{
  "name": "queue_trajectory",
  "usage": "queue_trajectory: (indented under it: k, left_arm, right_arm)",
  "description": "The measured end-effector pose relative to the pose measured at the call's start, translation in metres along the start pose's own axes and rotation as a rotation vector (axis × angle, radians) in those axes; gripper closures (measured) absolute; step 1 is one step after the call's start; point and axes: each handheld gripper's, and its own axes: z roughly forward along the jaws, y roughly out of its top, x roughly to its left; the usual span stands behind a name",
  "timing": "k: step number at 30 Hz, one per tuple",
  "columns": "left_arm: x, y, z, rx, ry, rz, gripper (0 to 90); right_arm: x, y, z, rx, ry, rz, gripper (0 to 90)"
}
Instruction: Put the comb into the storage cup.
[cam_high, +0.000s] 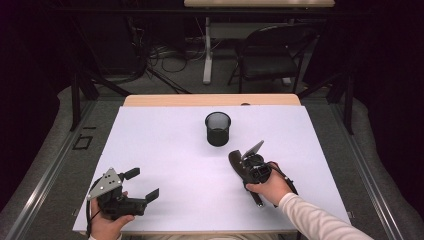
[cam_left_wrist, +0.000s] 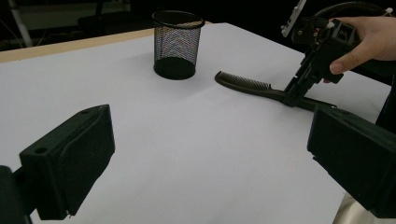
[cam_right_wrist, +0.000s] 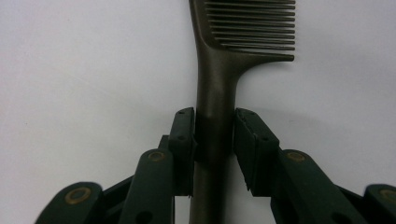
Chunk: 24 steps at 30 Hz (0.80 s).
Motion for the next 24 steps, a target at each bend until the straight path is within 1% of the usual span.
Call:
queue_trajectory:
  k: [4, 9, 21, 24]
  left_arm:
    - [0.0007, 0.0000, -0.0004, 0.002, 0.003, -0.001, 0.9]
    - [0.0007, -0.0001, -0.0004, -0.001, 0.003, -0.002, 0.9]
    - [0.0009, -0.0002, -0.0004, -0.001, 0.005, -0.003, 1.0]
    - [0.0008, -0.0002, -0.0004, -0.002, 0.006, -0.002, 1.0]
  right_arm:
    - [0.0026, 0.0002, 0.0011, -0.004, -0.006, 0.003, 70.6]
    - [0.0033, 0.0013, 0.0002, 0.017, -0.021, -0.006, 71.7]
    - [0.0026, 0.0021, 0.0000, 0.025, -0.022, 0.005, 72.5]
    - [0.0020, 0.0024, -0.0003, 0.030, -0.024, -0.002, 72.6]
